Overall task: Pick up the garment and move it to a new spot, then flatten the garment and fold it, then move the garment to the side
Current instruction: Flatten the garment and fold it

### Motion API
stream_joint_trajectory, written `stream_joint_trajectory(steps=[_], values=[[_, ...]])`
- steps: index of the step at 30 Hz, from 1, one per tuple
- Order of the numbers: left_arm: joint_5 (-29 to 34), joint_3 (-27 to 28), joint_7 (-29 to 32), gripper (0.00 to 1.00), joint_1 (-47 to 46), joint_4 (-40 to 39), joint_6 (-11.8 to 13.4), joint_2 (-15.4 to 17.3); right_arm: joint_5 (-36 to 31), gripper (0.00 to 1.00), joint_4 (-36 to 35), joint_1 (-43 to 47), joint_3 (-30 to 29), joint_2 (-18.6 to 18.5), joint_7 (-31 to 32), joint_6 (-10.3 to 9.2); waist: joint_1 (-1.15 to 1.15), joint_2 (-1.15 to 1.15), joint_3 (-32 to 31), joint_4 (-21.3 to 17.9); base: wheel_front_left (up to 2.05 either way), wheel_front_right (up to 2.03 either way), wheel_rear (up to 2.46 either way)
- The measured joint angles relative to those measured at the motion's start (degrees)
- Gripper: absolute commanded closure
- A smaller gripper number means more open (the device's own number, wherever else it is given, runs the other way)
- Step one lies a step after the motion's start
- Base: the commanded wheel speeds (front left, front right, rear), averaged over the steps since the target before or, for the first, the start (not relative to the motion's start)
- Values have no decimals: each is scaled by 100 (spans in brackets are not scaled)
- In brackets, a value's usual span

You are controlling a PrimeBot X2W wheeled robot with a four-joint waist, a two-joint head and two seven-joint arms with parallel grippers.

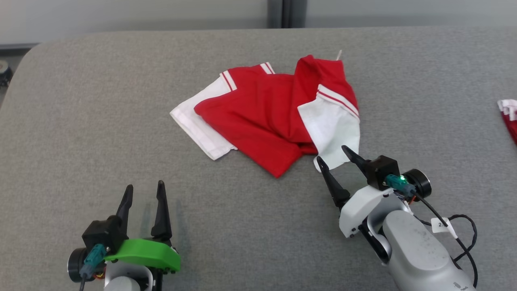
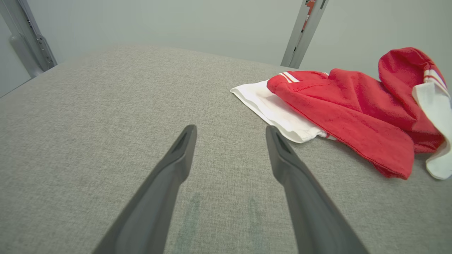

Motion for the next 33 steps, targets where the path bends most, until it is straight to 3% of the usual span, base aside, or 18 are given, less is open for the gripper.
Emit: stream_joint_trajectory(steps=[5, 6, 7, 11, 17, 22, 28, 33], values=[[-102, -59, 0, 0, -127, 15, 25, 2, -10, 1, 827, -248, -34, -1, -14, 0, 0, 0, 358, 372, 0, 0, 0], [-157, -56, 0, 0, -138, 43, 25, 2, 89, 65, 918, -287, -22, -2, -49, 0, 0, 0, 412, 426, 0, 0, 0], [-215, -51, 0, 0, -138, 79, 25, 3, 136, 100, 987, -344, -29, -3, -59, -1, 0, 0, 466, 473, 0, 0, 0], [-220, -1, 0, 0, -175, 90, 24, 2, 148, 100, 869, -478, -353, -15, -49, -2, 0, 0, 619, 572, 0, 0, 0], [-207, -21, 0, 0, -231, 41, 22, 1, -252, 100, -416, -408, -1079, -142, 4, -1, 0, 0, 489, 566, 0, 0, 0], [-211, -60, 0, 0, -60, 67, 22, 0, -337, 100, -1238, -639, -1204, -458, 5, -1, 0, 0, 190, 486, 0, 0, 0], [-243, -141, 0, 0, 112, 94, 22, 0, -118, 100, -1702, -1302, -909, -756, 5, -1, 0, 0, -198, 410, 0, 0, 0], [-281, -176, 0, 0, 231, 112, 22, 0, -33, 100, -1773, -2182, -105, -790, 5, -1, 0, 0, -415, 450, 0, 0, 0]])
